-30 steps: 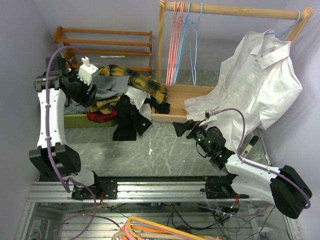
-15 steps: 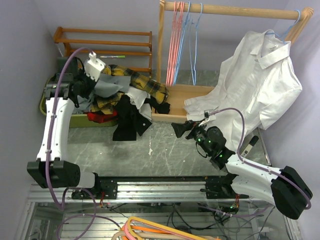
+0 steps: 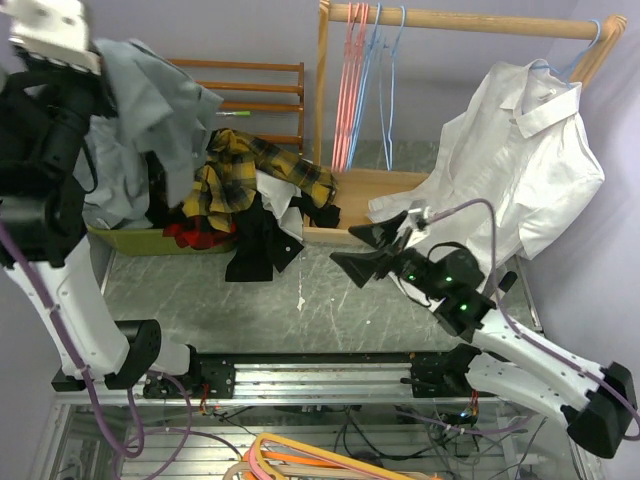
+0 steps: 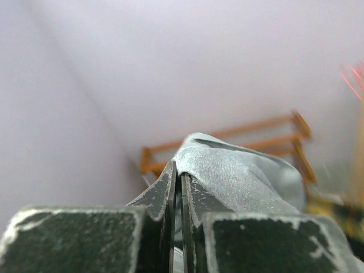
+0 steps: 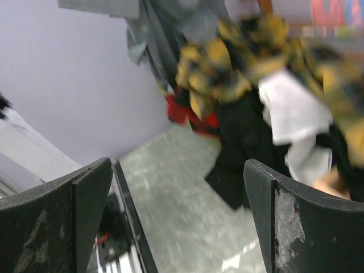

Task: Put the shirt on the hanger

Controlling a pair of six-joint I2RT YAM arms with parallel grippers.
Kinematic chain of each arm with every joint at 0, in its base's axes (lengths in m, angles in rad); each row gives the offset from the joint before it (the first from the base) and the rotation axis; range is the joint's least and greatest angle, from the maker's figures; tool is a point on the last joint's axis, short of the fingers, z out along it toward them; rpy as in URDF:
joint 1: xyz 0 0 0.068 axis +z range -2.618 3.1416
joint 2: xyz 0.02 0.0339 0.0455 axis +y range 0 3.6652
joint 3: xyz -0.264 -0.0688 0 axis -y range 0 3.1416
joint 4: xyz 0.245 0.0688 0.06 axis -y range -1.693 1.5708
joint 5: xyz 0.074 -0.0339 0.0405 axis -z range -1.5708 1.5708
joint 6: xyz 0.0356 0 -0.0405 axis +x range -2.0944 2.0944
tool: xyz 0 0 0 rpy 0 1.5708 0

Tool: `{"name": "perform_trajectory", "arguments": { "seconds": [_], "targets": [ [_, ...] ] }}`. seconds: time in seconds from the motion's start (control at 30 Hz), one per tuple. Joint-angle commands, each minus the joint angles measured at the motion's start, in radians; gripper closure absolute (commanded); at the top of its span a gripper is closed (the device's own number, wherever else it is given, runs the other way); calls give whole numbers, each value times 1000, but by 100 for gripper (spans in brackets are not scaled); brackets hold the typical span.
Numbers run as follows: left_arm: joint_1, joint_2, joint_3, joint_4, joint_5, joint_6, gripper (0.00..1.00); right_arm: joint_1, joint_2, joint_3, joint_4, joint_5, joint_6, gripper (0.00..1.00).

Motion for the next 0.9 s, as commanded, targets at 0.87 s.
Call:
{"name": "perform_trajectory", "arguments": {
  "seconds": [0.87],
  "targets": [
    [108,164,617,1329,808,-1209,87,24,-33,181,348,138,-533,0]
  ]
}}
